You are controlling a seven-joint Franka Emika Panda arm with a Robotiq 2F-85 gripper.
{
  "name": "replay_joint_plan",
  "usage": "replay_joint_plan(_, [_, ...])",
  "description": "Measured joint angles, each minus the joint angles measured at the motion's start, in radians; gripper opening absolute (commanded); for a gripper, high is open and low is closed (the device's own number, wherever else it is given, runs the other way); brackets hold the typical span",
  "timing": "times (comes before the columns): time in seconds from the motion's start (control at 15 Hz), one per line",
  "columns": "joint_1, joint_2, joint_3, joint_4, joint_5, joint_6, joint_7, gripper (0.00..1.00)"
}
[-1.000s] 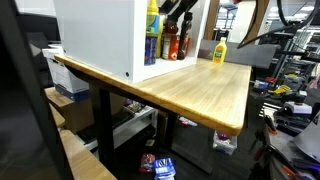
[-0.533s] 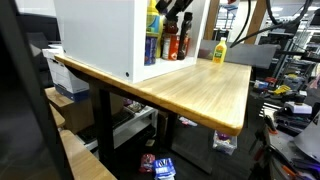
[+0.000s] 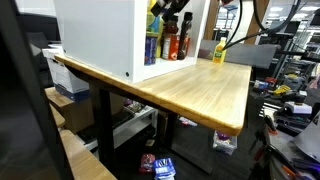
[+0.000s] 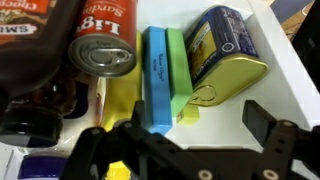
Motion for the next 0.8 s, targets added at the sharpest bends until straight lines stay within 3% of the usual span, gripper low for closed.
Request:
replay_joint_plan(0.4, [-0.066, 0.008, 0.033, 0.008, -0.072, 0.0, 0.069, 1.0])
replay_joint_plan(0.8, [-0.078, 0.021, 0.057, 0.026, -0.076, 0.012, 0.091, 1.0])
